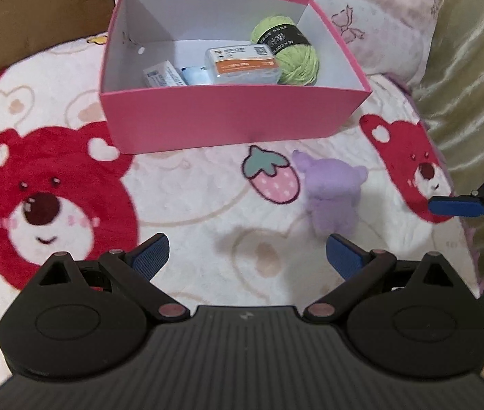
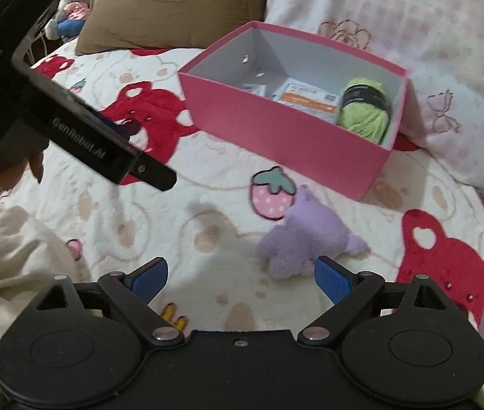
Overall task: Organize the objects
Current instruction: 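Move the left tool toward the purple plush bear on the blanket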
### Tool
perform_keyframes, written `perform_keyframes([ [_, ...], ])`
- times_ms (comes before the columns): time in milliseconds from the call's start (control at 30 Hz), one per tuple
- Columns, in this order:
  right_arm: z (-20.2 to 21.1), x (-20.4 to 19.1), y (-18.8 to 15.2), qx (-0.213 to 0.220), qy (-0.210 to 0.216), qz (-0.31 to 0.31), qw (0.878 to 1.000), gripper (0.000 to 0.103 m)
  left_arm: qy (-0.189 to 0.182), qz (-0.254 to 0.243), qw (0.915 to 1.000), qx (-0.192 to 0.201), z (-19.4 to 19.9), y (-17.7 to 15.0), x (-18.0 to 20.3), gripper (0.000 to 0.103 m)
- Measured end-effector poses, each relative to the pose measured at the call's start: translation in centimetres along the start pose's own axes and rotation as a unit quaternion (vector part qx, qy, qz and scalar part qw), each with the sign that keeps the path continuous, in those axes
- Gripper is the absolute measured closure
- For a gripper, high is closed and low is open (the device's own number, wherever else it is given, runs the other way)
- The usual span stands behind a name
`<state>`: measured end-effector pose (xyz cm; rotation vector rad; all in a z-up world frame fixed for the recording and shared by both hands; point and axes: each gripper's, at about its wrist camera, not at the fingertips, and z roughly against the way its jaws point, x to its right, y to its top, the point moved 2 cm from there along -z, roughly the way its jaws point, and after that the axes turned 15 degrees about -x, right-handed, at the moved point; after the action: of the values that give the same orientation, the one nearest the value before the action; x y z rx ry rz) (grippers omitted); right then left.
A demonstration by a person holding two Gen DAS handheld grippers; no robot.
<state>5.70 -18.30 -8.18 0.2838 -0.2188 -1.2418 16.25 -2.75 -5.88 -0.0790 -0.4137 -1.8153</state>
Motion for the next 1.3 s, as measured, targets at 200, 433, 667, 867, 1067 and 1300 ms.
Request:
perform_keyframes([
  [200, -0.7, 1.8, 0.0, 0.021, 0.002, -0.021, 1.000, 0.008, -0.014, 0.012, 0.9998, 0.008, -1.7, 0.4, 0.7, 0.003],
  [433, 0.6, 4.4, 0.1, 0.046, 0.026, -0.066, 0.996, 0.008, -0.011, 0.019, 0.9998, -0.003, -3.8, 0.0, 1.5, 0.003],
  [667, -0.3, 7.6, 0.9, 0.072, 0.096, -0.137, 0.983, 0.008, -0.017, 0.017, 0.9997, 0.005, -5.1, -0.5, 3.1, 0.003],
  [867, -3.0, 9.9, 1.3, 0.071, 0.124, -0.197, 0.970, 0.009, -0.044, 0.031, 0.9984, 0.017, -7.1, -0.1, 4.4, 0.005],
  [1067, -6.2, 12.2, 2.0, 0.073, 0.123, -0.231, 0.962, 0.015, -0.059, 0.037, 0.9964, 0.048, -8.5, -0.2, 5.2, 0.006],
  [1300, -9.3, 13.5, 1.9, 0.051, 0.129, -0.249, 0.958, 0.047, -0.067, 0.025, 0.9973, 0.014, -10.0, -0.8, 6.1, 0.038],
])
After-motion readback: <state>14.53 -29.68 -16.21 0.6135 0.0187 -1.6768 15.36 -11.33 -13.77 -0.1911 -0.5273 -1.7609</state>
